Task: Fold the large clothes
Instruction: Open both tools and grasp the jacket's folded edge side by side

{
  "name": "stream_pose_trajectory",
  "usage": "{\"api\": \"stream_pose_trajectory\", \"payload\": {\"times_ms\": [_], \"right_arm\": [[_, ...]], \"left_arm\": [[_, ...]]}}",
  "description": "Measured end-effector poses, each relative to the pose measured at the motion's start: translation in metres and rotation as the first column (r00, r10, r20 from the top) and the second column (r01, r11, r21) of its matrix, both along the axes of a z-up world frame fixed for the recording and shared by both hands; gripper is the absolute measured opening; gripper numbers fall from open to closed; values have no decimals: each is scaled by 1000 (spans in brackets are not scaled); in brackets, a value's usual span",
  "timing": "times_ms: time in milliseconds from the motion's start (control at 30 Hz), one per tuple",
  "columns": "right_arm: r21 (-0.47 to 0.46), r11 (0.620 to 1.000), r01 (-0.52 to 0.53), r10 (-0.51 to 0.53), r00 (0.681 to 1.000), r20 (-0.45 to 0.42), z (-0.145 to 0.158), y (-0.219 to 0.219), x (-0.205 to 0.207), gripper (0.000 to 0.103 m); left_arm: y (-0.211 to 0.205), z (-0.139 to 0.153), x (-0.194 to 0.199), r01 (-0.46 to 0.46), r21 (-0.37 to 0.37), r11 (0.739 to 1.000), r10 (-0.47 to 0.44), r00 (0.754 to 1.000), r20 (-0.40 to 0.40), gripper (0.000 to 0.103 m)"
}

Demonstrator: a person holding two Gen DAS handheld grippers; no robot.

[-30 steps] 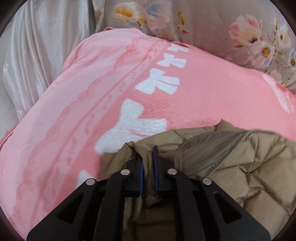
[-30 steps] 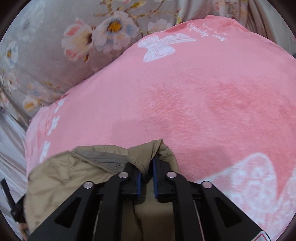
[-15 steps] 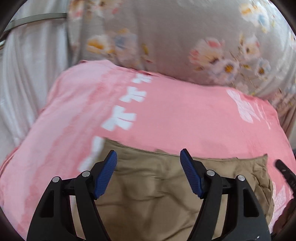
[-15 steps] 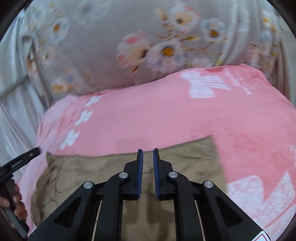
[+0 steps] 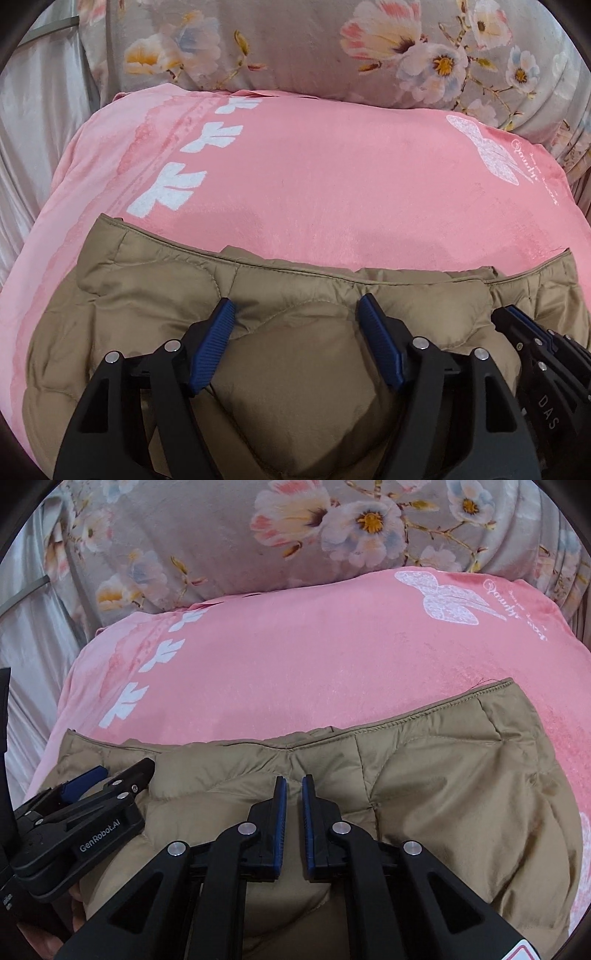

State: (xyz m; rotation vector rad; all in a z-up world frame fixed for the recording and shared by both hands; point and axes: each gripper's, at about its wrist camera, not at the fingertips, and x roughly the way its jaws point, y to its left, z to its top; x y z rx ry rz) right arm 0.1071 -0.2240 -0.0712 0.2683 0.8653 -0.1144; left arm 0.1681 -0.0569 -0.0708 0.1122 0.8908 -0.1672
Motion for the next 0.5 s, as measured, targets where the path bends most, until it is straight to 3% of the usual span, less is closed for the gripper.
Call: {"api": "stream_pose_trajectory", "payload": {"times_ms": [500], "right_arm": [[-98,995,-25,25,1000,6,-14,15,1,6]], "left_arm": [[-3,-15,-5,-7,28,1000,5,998,55,69]]}}
